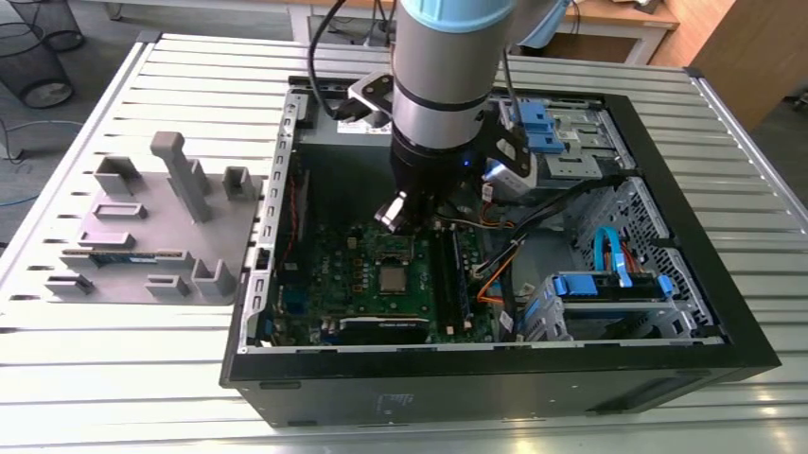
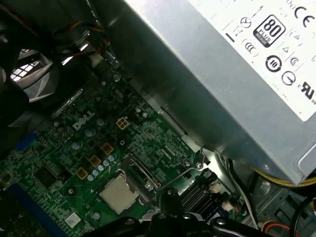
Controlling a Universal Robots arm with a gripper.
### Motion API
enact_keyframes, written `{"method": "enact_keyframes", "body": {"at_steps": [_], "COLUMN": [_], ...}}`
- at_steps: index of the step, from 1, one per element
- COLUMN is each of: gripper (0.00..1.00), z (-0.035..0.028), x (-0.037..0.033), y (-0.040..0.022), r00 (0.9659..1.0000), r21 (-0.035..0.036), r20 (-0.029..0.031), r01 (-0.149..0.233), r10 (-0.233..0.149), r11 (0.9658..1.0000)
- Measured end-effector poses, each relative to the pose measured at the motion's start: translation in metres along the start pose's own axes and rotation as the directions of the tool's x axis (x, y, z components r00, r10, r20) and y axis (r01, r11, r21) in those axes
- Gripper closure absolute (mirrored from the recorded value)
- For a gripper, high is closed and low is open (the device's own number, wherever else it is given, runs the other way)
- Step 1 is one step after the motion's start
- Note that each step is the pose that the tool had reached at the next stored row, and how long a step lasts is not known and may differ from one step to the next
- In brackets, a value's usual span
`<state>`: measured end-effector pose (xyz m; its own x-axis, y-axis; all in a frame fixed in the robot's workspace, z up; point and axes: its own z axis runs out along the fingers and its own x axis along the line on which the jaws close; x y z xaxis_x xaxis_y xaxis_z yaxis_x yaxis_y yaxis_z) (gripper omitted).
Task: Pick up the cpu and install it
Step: 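Close the cpu cover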
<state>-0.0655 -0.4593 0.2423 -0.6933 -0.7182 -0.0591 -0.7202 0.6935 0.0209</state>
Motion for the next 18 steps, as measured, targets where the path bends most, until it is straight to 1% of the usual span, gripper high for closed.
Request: {"method": "enact_keyframes", "body": {"at_steps": [7, 10, 18], "gripper": [0.89, 0.89, 0.89], "z": [-0.0008, -0.0010, -0.0011], "x": [0.0100, 0.0129, 0.0138], "y": [-0.0096, -0.0125, -0.0133], "r00": [1.0000, 1.0000, 1.0000], "r21": [0.0014, 0.0022, 0.0030], "r20": [-0.0016, -0.0026, -0.0035], "r01": [0.003, 0.004, 0.005], "r10": [-0.003, -0.004, -0.005], "r11": [1.0000, 1.0000, 1.0000]}}
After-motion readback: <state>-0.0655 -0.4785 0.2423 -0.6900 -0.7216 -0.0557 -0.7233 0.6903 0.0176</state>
